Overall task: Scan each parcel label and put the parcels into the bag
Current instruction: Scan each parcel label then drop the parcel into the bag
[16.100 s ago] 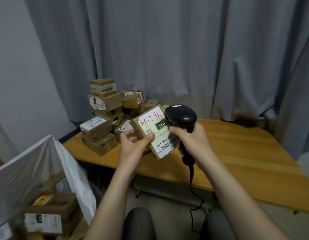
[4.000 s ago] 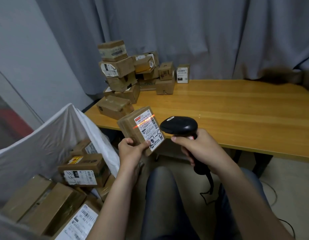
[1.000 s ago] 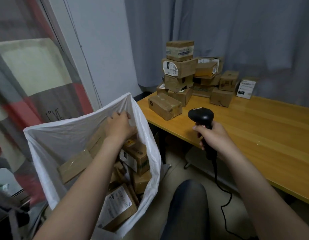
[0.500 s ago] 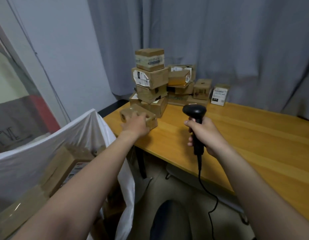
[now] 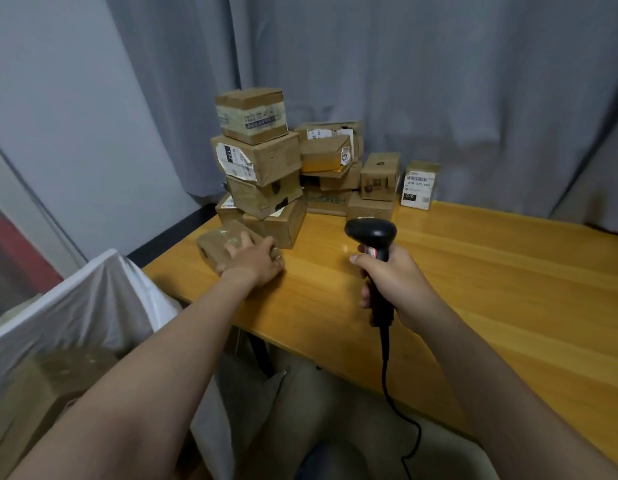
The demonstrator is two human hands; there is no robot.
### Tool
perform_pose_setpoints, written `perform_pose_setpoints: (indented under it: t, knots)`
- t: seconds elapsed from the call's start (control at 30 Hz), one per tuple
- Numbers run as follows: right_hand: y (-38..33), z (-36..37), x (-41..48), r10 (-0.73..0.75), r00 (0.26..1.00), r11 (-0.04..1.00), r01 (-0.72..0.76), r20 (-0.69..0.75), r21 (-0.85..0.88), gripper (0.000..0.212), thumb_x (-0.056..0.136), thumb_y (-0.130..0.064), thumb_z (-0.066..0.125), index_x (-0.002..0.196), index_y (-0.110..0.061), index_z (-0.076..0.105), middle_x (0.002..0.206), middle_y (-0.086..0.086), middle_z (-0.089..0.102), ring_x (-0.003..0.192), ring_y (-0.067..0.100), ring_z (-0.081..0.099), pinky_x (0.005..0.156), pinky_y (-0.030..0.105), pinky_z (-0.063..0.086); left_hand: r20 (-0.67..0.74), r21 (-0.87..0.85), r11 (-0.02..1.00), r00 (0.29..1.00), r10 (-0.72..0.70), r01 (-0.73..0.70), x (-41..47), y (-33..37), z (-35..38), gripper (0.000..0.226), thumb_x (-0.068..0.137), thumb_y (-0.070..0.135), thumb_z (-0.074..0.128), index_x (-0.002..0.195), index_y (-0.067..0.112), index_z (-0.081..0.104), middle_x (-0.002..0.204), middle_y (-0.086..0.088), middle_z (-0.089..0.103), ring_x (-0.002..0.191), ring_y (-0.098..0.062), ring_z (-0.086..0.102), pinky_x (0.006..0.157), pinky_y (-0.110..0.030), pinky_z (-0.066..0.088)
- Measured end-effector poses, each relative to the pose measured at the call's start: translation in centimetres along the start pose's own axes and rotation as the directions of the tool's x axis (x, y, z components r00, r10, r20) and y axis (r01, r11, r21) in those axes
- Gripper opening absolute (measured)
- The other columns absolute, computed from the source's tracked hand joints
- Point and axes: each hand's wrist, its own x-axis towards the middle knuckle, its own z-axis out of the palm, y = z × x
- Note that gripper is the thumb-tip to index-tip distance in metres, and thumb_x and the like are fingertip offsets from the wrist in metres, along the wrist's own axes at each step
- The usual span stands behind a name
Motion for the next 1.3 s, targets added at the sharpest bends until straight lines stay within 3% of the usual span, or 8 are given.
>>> perform_pose_setpoints:
  t: [0.3,0.47,0.57,0.67,0.77,0.87,1.13,1.3]
  knots:
    - [0.3,-0.6,-2.2,0.008,1.0,1.0,-0.009,-0.022,-0.021,0.015,0.1,-0.02,0.068,0.112,-0.019,0.059,0.092,0.009,0.06,0.06,0.018,0.061,0.058,0.035,0.06,-0.081,-0.017,0.998,0.995,0.063,-0.065,-6.6,0.8,1.8,0.025,0.09,0.048,0.068,0.106,0.05,0.049,0.131,-0.002,0.029,0.126,-0.039,0.029,0.091,-0.069,0.044]
    - [-0.2,-1.4,-5.4,-0.005,0.999,0.999,0.004,-0.042,-0.042,0.021,0.1,-0.019,0.068,0.118,-0.015,0.059,0.093,0.009,0.062,0.06,0.019,0.062,0.063,0.039,0.061,-0.121,-0.238,0.959,0.984,0.13,-0.156,-11.1,2.0,1.5,0.028,0.088,0.043,0.074,0.104,0.049,0.052,0.14,0.0,0.03,0.133,-0.041,0.029,0.102,-0.06,0.043]
    - [-0.4,-2.4,-7.7,-0.018,0.997,1.0,0.016,-0.074,-0.026,0.023,0.099,-0.019,0.068,0.12,-0.016,0.059,0.102,0.01,0.068,0.062,0.02,0.063,0.068,0.043,0.062,-0.164,-0.464,0.851,0.968,0.192,-0.247,-14.2,3.2,0.2,0.038,0.085,0.041,0.079,0.113,0.047,0.054,0.138,-0.004,0.036,0.132,-0.04,0.039,0.105,-0.049,0.047]
    - [-0.7,-3.4,-9.9,-0.028,0.994,0.999,0.03,-0.103,0.019,0.025,0.099,-0.018,0.067,0.123,-0.014,0.058,0.108,0.01,0.073,0.063,0.022,0.067,0.064,0.041,0.061,-0.225,-0.668,0.656,0.936,0.271,-0.351,-17.3,4.6,-1.3,0.041,0.083,0.039,0.082,0.113,0.045,0.055,0.13,-0.003,0.046,0.114,-0.027,0.057,0.075,-0.03,0.057]
    - [-1.2,-4.3,-11.8,-0.042,0.991,0.996,0.053,-0.131,0.077,0.022,0.1,-0.015,0.067,0.119,-0.015,0.058,0.115,0.01,0.072,0.07,0.025,0.074,0.056,0.035,0.06,-0.353,-0.749,0.477,0.887,0.299,-0.459,-20.1,6.2,-2.1,0.038,0.084,0.044,0.08,0.11,0.051,0.053,0.134,-0.001,0.053,0.117,-0.022,0.058,0.091,-0.044,0.057]
    - [-1.7,-5.0,-13.4,-0.08,0.982,0.984,0.104,-0.169,0.142,0.027,0.099,-0.017,0.07,0.123,-0.018,0.058,0.12,0.008,0.071,0.086,0.029,0.079,0.053,0.033,0.059,-0.443,-0.766,0.367,0.848,0.292,-0.527,-22.8,8.0,-2.4,0.037,0.089,0.041,0.078,0.112,0.048,0.051,0.13,0.003,0.056,0.116,-0.015,0.058,0.092,-0.039,0.055]
    - [-3.5,-6.5,-16.6,-0.252,0.928,0.962,0.271,-0.275,0.033,0.02,0.094,-0.016,0.064,0.112,-0.02,0.07,0.106,0.001,0.077,0.091,0.015,0.071,0.077,0.04,0.06,-0.281,-0.921,0.188,0.915,0.288,-0.342,-27.5,11.2,-3.1,0.044,0.094,0.051,0.068,0.123,0.02,0.056,0.122,-0.004,0.067,0.106,-0.019,0.067,0.083,-0.043,0.061]
    - [-3.6,-6.7,-18.1,-0.3,0.917,0.954,0.289,-0.263,-0.082,0.03,0.095,-0.024,0.067,0.125,-0.029,0.067,0.112,-0.008,0.076,0.11,0.015,0.068,0.098,0.047,0.057,-0.176,-0.916,0.302,0.943,0.283,-0.262,-27.6,10.3,-4.2,0.069,0.078,0.073,0.071,0.106,0.01,0.068,0.099,-0.003,0.08,0.102,-0.022,0.073,0.096,-0.051,0.056]
